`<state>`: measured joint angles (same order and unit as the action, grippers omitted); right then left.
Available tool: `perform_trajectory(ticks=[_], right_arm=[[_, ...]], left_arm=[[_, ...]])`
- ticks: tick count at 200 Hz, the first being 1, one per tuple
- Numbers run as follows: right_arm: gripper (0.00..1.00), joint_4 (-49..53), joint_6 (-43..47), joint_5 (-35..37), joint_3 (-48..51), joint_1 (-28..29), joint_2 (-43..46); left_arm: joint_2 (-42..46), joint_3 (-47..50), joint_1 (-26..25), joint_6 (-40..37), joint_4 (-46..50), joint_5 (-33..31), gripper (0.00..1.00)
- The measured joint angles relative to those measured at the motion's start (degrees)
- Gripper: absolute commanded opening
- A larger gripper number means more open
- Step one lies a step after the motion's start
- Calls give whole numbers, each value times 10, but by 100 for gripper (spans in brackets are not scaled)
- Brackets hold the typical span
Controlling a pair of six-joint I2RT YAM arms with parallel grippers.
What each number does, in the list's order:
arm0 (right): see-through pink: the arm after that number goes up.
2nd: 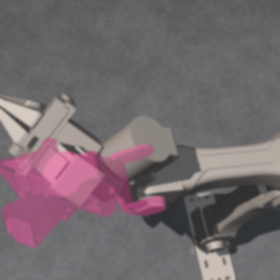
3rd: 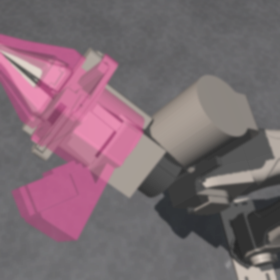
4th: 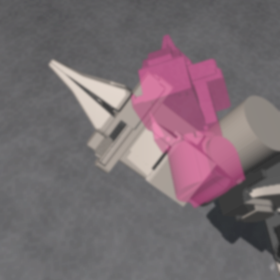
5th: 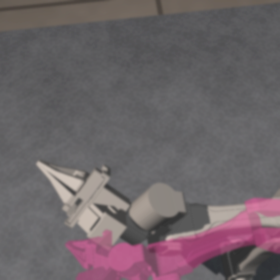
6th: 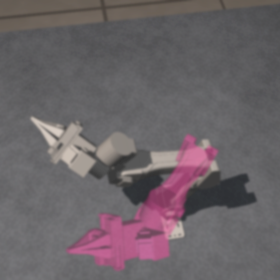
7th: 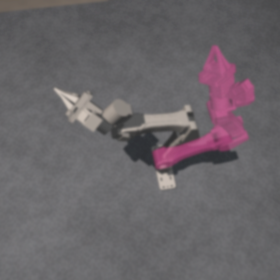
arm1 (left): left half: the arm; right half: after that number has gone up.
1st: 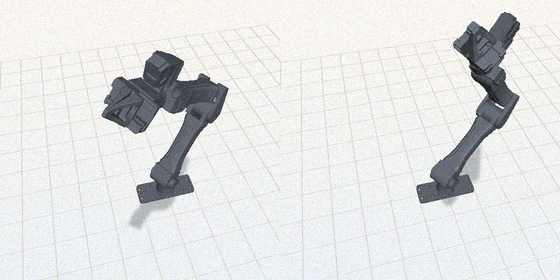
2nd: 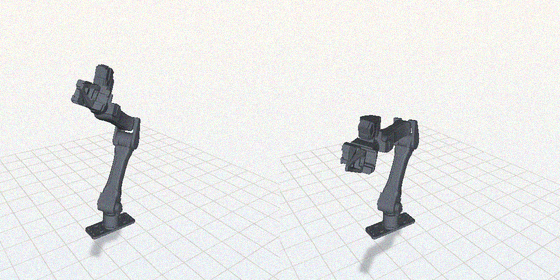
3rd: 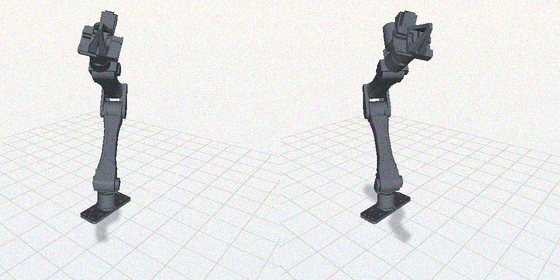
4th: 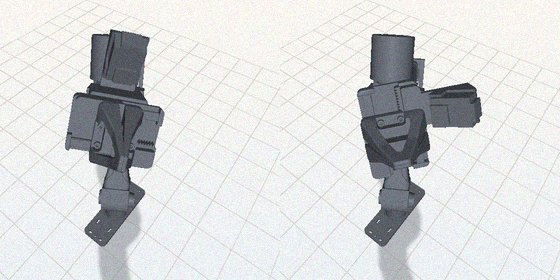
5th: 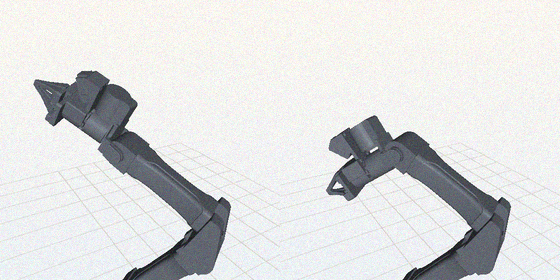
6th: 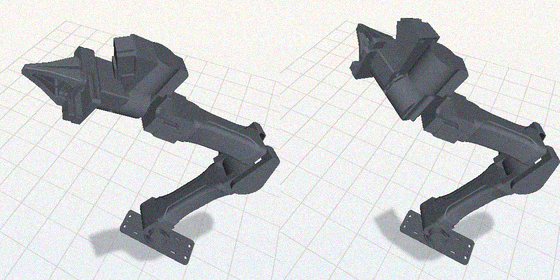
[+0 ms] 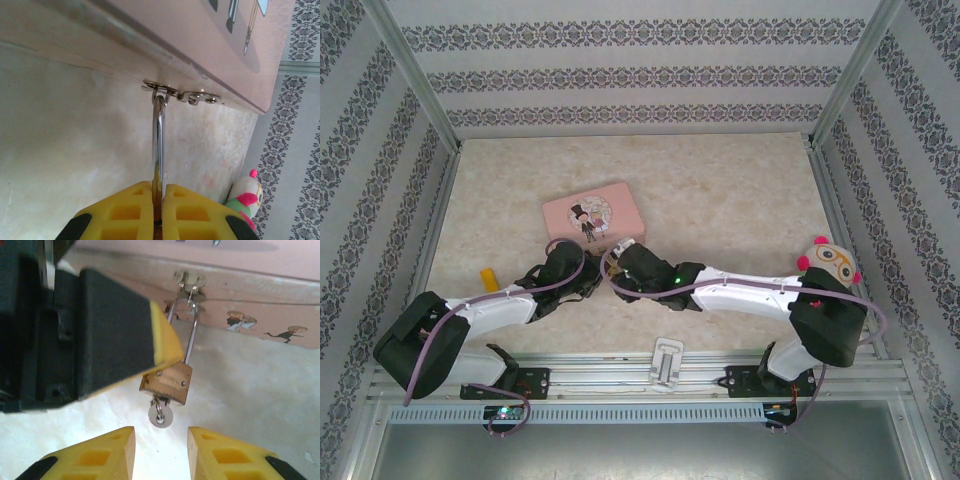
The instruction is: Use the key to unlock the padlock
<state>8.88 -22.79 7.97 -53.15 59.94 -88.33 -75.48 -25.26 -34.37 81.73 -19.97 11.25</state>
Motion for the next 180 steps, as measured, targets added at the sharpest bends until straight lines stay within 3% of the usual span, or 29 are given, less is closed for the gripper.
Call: perform_trajectory(ticks=[180], right_arm=[[28,64,87,57,-65,21,-75]], left_arm=[[7,-2,4,0,12,12,0]])
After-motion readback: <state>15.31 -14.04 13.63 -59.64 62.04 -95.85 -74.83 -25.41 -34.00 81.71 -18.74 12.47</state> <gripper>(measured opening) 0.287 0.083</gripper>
